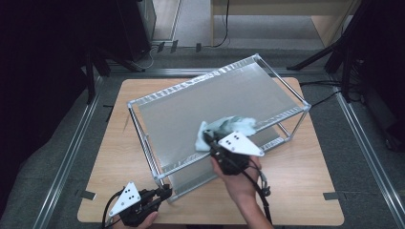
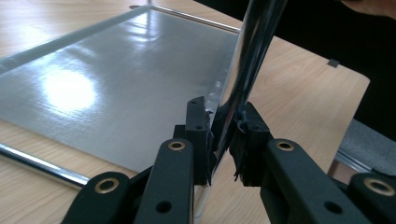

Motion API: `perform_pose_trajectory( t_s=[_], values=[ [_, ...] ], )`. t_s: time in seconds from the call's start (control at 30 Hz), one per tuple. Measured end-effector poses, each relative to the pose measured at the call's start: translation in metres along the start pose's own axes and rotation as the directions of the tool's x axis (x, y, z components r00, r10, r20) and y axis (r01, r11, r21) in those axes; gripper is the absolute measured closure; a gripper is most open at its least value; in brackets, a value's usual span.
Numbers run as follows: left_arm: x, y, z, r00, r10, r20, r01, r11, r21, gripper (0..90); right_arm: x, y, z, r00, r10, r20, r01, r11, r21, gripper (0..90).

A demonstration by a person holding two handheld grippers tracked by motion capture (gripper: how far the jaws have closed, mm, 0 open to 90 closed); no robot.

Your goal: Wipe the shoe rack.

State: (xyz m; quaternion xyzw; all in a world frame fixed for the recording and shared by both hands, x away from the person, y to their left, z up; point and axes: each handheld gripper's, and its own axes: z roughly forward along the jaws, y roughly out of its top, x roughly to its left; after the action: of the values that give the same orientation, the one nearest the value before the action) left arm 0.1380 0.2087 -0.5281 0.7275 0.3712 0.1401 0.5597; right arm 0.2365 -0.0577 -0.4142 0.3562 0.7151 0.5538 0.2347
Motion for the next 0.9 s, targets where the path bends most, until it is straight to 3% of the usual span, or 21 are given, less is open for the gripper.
perform_pose_trajectory(
  t_s=[0.1, 0.23, 0.33, 0.43, 0.5, 0.53, 0.57, 0.63, 0.73, 0.83, 0.9],
  values=[
    [-0.008, 0.000, 0.005, 1.0000, 0.004, 0.005, -0.004, 1.0000, 0.000, 78.5, 0.031, 0.000, 0.003, 0.9965, -0.025, -0.080, 0.026, 0.9996, 0.012, 86.2],
    [-0.011, 0.000, 0.008, 1.0000, 0.008, 0.003, -0.008, 0.9999, 0.007, 78.7, 0.062, 0.000, 0.003, 0.9791, -0.088, -0.184, 0.092, 0.9956, 0.016, 86.2],
    [-0.011, 0.000, 0.007, 0.9999, 0.013, -0.001, -0.013, 0.9999, 0.010, 78.8, 0.061, 0.002, 0.001, 0.9799, -0.112, -0.165, 0.115, 0.9933, 0.010, 86.1],
    [-0.012, 0.000, 0.007, 0.9998, 0.018, -0.008, -0.018, 0.9998, 0.012, 79.1, 0.035, 0.003, -0.002, 0.9922, -0.085, -0.090, 0.087, 0.9962, 0.011, 86.1],
    [-0.011, 0.000, 0.007, 0.9997, 0.019, -0.012, -0.019, 0.9998, 0.011, 79.1, 0.002, 0.004, -0.008, 0.9987, -0.051, 0.001, 0.051, 0.9987, 0.007, 86.0],
    [-0.009, 0.000, 0.006, 0.9998, 0.015, -0.014, -0.015, 0.9998, 0.010, 79.1, -0.010, 0.005, -0.011, 0.9991, -0.030, 0.030, 0.030, 0.9996, 0.004, 86.0],
    [-0.008, 0.000, 0.006, 0.9998, 0.013, -0.014, -0.013, 0.9999, 0.009, 79.0, -0.031, 0.006, -0.018, 0.9975, 0.010, 0.069, -0.009, 0.9999, -0.005, 86.0],
    [-0.007, 0.000, 0.006, 0.9999, 0.009, -0.013, -0.008, 0.9999, 0.007, 78.9, -0.061, 0.007, -0.034, 0.9881, 0.055, 0.143, -0.050, 0.9980, -0.040, 85.8],
    [-0.007, 0.000, 0.006, 0.9999, 0.010, -0.013, -0.010, 0.9999, 0.007, 78.9, -0.098, 0.003, -0.058, 0.9654, 0.121, 0.231, -0.101, 0.9902, -0.097, 85.8],
    [-0.007, 0.000, 0.006, 0.9999, 0.009, -0.012, -0.009, 0.9999, 0.005, 78.9, -0.123, -0.010, -0.077, 0.9400, 0.170, 0.296, -0.135, 0.9814, -0.137, 85.7],
    [-0.007, 0.000, 0.006, 0.9998, 0.011, -0.014, -0.011, 0.9999, 0.006, 78.9, -0.133, -0.020, -0.082, 0.9246, 0.193, 0.329, -0.150, 0.9771, -0.151, 85.7]
  ],
)
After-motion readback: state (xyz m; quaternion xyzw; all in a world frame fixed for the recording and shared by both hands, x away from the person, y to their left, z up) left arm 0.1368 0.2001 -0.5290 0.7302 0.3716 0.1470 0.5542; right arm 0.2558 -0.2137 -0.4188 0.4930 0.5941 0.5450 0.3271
